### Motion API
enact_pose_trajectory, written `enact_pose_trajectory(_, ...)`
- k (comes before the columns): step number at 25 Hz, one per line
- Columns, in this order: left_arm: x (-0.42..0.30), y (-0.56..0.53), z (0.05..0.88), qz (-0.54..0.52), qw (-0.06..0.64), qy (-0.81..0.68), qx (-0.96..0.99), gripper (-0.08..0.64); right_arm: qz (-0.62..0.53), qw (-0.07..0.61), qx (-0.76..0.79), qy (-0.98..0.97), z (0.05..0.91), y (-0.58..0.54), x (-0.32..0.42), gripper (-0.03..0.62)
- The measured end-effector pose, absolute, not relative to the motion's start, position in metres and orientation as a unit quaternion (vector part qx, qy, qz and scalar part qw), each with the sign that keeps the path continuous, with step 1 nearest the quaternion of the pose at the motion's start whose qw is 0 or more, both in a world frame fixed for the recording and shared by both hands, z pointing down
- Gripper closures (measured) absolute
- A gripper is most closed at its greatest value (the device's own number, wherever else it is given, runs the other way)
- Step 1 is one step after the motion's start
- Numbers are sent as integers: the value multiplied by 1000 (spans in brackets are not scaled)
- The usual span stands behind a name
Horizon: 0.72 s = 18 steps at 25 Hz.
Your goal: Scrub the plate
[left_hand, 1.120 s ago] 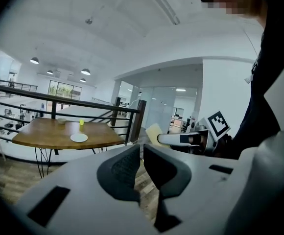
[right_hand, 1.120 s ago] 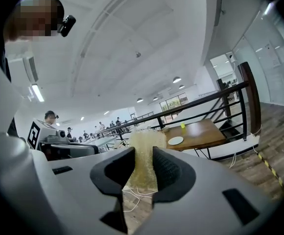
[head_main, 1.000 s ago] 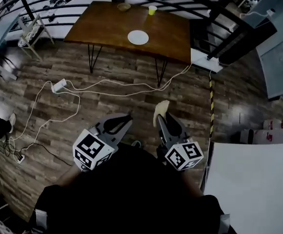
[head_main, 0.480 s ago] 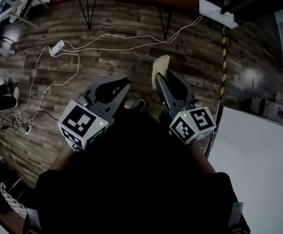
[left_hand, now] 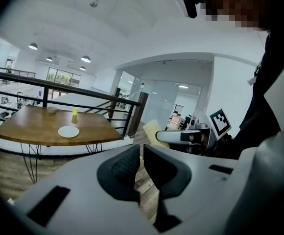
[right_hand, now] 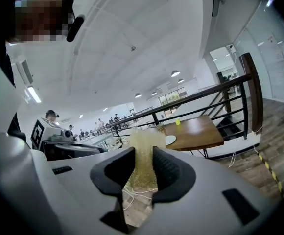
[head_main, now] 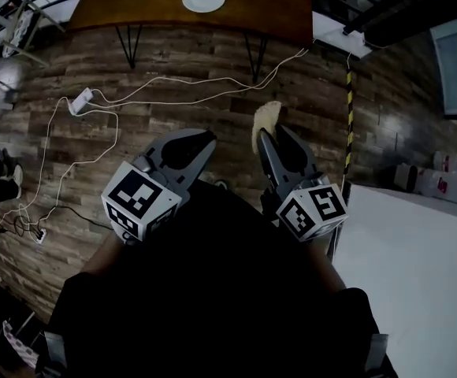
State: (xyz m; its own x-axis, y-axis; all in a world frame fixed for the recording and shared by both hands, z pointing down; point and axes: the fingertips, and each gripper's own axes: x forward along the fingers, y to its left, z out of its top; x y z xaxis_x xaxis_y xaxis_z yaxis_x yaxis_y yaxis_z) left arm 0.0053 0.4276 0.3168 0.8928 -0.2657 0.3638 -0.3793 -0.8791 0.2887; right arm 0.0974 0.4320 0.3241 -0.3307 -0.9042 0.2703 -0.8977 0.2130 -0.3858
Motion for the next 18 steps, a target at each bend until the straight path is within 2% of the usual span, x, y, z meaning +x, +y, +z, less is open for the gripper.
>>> enact_pose_trajectory(5,13,366,309,154,163,-122,967,526,-247,3,-614,750,321,376,100,472)
enact_pose_trajectory(11,-15,290,318,137,216,-97,962,526,-259,-12,-639,724,327,313,81,472)
enact_pose_trajectory(18,-67,211,336,105,271,-107,951,526,-271,-65,-633,722,337,242,35,472)
